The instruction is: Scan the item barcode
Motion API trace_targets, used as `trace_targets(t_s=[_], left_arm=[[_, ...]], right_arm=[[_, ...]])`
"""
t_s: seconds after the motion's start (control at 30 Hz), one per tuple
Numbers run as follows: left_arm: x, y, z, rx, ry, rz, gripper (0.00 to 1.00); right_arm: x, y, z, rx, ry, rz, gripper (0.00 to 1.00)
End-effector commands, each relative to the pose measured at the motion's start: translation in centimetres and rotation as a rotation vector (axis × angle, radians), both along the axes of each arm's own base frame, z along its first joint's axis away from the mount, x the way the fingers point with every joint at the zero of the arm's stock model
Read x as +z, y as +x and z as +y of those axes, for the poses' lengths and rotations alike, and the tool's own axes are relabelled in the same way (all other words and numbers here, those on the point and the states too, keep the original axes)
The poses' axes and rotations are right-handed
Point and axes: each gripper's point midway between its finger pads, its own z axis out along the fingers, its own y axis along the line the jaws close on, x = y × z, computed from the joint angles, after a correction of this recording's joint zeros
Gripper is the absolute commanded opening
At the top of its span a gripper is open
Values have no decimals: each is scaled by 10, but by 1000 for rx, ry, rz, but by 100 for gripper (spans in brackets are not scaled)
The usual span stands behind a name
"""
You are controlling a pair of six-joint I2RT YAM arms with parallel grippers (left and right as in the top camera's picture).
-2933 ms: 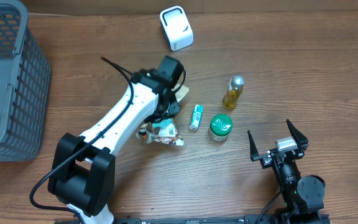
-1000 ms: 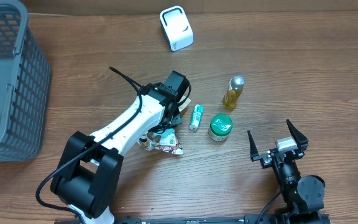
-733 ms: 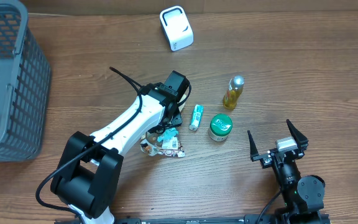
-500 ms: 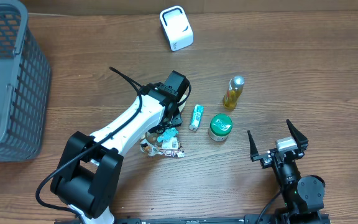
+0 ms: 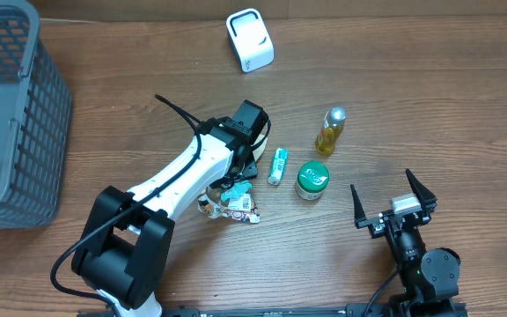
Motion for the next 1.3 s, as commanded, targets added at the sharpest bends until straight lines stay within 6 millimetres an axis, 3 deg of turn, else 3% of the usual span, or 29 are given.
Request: trace_targets(t_s=[0.0,0.3,0.4,0.6,0.7,0.83,0.97,1.07,1.1,1.17,1.2,1.27], left_arm=[[-1,0,0,-7,17,-7,55],[-1,0,1,-7,19,-4,62],[-1,0,1,-7,19,-5,56],[-1,-1,1,-7,19,-4,30],[-1,-1,-1,-8,10,0,29],[-1,-1,0,-5,9,0,35],[-1,0,2,0,9,1,55],[-1,0,2,0,9,1,58],[-1,0,2,0,8,2,65],[-1,-1,0,-1,-1,7,95],[-1,-1,-1,-2,-6,10,98],[-1,-3,-3,-15,-16,17,95]], right_arm=[[-3,0,1,2,4,2,100],[-3,0,1,2,4,2,100],[-3,0,1,2,4,2,100],[-3,0,1,1,4,2,100],[-3,0,1,1,4,2,100],[-3,0,1,2,4,2,100],[-3,0,1,2,4,2,100],[-3,0,1,2,4,2,100],[-3,0,1,2,4,2,100],[-3,0,1,2,4,2,100],[-3,0,1,2,4,2,100],[-3,0,1,1,4,2,100]])
